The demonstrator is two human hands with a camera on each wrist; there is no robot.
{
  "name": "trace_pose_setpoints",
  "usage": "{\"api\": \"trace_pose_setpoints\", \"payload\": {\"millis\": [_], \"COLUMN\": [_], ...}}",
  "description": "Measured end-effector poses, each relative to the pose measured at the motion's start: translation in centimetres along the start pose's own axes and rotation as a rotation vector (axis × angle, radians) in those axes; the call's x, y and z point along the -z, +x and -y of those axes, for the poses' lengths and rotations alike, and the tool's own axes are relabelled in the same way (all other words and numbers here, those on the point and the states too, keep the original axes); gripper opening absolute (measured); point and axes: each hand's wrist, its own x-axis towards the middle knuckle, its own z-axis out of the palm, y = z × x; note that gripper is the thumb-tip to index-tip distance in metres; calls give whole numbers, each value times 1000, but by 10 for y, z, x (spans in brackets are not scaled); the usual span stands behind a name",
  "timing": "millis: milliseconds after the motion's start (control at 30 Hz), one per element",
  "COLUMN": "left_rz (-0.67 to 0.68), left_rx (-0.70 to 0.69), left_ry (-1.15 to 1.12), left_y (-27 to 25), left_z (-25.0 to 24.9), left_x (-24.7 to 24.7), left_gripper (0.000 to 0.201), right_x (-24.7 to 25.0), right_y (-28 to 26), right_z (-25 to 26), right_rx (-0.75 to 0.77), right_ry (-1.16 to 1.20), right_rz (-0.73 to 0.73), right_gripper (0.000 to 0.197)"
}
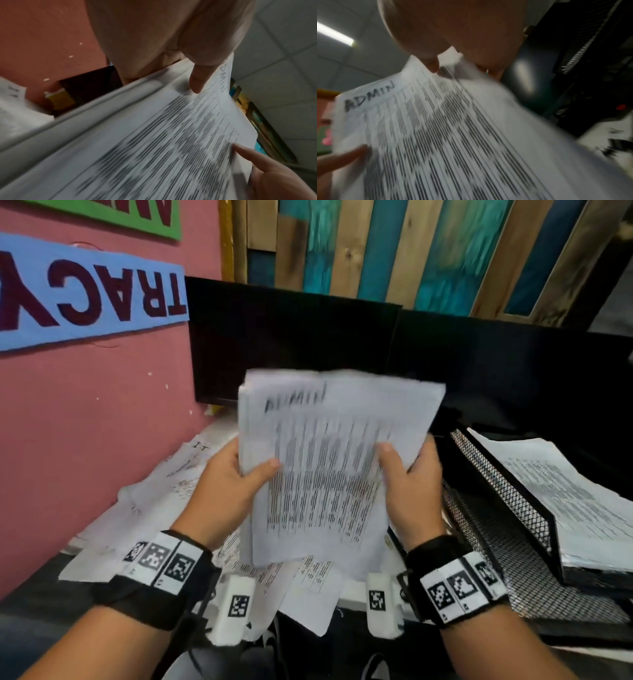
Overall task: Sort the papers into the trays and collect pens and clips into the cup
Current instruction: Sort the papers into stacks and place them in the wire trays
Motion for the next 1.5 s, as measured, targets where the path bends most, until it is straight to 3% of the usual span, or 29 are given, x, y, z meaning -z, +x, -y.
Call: {"api": "trace_pose_setpoints", "payload": {"millis": [100, 233, 333, 467, 567, 700, 767, 900, 1167, 1200, 1267, 1300, 1400, 1500], "left_rz": [0, -10, -41, -174, -254, -210, -136, 52, 116, 122, 118, 116, 125, 120], "left_rx": [75, 138, 176, 140, 141, 256, 331, 325, 325, 327, 336, 345, 371, 368], "left_ry": [45, 48, 128, 37, -73, -169, -205, -51, 118, 147, 185, 184, 185, 139], "left_y": [-8, -13, -11, -9, -11, -15, -21, -33, -38, -37, -36, -35, -34, -31], "left_z": [15, 27, 33, 34, 25, 29, 33, 45, 77, 81, 89, 95, 111, 133], "left_x": [-4, -12, -14, -12, -18, -27, -27, -17, 18, 19, 22, 24, 25, 29], "left_gripper": [25, 16, 7, 14, 24, 24, 22, 23, 14, 14, 13, 12, 11, 14], "right_x": [2, -6, -11, -5, -4, -4, 4, 43, 164, 180, 208, 220, 252, 275], "right_y": [-17, -26, -24, -28, -33, -36, -38, -45, -77, -83, -96, -102, -113, -116], "right_z": [-22, -34, -44, -60, -60, -57, -60, -64, -44, -43, -45, -44, -36, -26], "right_rx": [-115, -186, -276, -423, -629, -911, -919, -878, -884, -867, -850, -855, -904, -891], "right_ry": [61, 46, -7, -35, 176, 447, 412, 303, 386, 376, 307, 316, 414, 386], "right_rz": [25, 45, 65, -45, -82, -10, 7, -20, -282, -313, -385, -423, -477, -498], "right_gripper": [15, 34, 32, 41, 49, 31, 29, 27, 28, 31, 65, 71, 38, 36]}}
